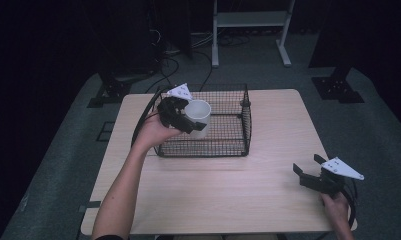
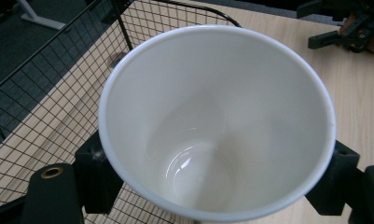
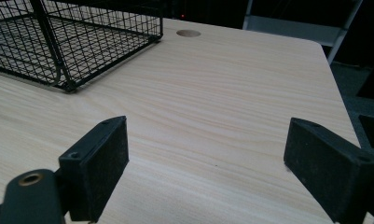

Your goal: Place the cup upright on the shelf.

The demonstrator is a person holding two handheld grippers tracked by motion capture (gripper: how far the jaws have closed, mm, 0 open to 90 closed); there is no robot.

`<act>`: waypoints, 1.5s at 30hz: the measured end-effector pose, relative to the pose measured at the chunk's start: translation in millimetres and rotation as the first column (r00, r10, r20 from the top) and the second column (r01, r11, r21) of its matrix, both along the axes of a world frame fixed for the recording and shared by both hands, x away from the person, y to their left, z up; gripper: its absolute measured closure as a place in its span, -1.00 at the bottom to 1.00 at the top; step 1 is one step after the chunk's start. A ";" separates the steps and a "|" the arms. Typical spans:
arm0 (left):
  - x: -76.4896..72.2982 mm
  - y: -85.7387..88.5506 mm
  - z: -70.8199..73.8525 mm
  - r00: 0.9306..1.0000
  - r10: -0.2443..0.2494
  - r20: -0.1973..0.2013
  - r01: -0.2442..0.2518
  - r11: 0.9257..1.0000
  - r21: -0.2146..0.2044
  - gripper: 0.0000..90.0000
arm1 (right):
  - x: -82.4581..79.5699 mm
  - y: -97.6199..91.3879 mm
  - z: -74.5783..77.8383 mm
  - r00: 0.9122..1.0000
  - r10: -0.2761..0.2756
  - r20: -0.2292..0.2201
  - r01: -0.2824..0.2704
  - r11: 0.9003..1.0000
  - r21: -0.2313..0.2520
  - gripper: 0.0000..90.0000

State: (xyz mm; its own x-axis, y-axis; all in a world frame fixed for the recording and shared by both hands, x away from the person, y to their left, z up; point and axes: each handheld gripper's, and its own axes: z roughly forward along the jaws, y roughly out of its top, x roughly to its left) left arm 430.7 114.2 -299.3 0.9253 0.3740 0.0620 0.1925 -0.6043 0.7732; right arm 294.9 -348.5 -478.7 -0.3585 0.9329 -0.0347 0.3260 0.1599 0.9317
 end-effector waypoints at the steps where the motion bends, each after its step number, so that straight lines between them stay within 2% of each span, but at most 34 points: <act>1: 2.6 -0.3 0.1 1.000 0.002 0.000 -0.002 1.000 0.002 -0.54 | 0.0 0.0 0.0 1.000 0.000 0.000 0.000 1.000 0.000 -0.71; 15: 27.7 -11.5 -3.3 1.000 0.013 -0.008 -0.013 1.000 0.025 -0.54 | -0.2 -0.1 0.0 1.000 0.002 0.000 -0.002 1.000 -0.002 -0.71; 19: 34.4 -13.6 -7.9 1.000 0.022 0.000 -0.022 0.999 0.030 -0.54 | -0.2 0.0 0.0 1.000 0.002 -0.001 -0.002 1.000 -0.002 -0.71; 21: 38.9 -13.4 -11.1 1.000 0.026 -0.011 -0.026 0.999 0.024 -0.54 | -0.4 0.1 0.0 1.000 0.002 0.000 -0.002 1.000 -0.002 -0.71; 28: 48.7 -15.5 -21.1 0.999 0.037 -0.010 -0.037 0.999 0.034 -0.54 | -0.3 -0.2 0.0 1.000 0.002 0.000 -0.002 1.000 0.001 -0.71; 29: 51.4 -17.2 -24.2 0.999 0.038 -0.022 -0.038 0.999 0.031 -0.54 | -0.3 -0.1 0.0 1.000 0.003 0.000 -0.003 1.000 0.000 -0.71; 45: 69.5 -24.0 -44.5 0.997 0.047 -0.067 -0.044 0.998 0.050 -0.54 | -0.4 -0.1 0.0 1.000 0.003 0.000 -0.003 1.000 0.001 -0.71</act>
